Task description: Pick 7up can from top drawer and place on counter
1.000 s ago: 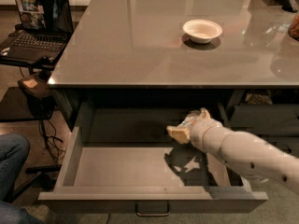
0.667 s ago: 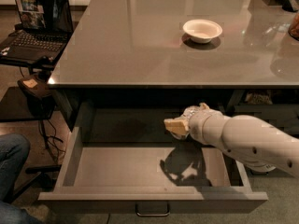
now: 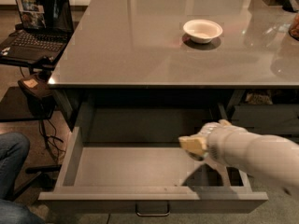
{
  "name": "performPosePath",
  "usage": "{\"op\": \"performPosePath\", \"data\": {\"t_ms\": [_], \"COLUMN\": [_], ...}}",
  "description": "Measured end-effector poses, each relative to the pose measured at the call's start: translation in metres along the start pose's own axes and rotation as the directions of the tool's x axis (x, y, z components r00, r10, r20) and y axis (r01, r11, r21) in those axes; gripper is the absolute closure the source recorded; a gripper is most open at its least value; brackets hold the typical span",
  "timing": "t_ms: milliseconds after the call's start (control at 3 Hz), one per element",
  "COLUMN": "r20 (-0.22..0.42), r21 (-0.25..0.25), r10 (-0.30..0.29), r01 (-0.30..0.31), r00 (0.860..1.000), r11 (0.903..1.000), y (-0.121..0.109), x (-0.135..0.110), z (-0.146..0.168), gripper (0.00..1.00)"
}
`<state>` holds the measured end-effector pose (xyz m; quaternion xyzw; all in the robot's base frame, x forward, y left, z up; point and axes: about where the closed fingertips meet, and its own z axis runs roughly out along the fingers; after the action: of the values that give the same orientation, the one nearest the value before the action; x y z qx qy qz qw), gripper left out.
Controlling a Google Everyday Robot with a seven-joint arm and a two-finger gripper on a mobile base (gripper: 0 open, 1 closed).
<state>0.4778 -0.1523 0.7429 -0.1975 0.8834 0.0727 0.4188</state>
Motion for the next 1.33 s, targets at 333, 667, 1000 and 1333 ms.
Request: {"op": "performPosePath", "data": {"t_ms": [333, 667, 1000, 1333], "r20": [0.028, 0.028, 0.088, 0.123], "r21": [0.049, 0.048, 0.072, 0.138], "r10": [0.003, 0.002, -0.006, 0.018], "r01": [-0.004, -0.003, 0.0, -0.035], "r00": [1.0, 1.0, 0.996, 0.992], "r11": [0.9988, 0.9988, 0.9974, 0.9899], "y": [-0.019, -0.019, -0.042, -0.103], "x": [-0.008, -0.008, -0.051, -0.093], "z": [-0.029, -0.028, -0.043, -0.09], "gripper": [1.0, 1.0, 1.0, 1.0]}}
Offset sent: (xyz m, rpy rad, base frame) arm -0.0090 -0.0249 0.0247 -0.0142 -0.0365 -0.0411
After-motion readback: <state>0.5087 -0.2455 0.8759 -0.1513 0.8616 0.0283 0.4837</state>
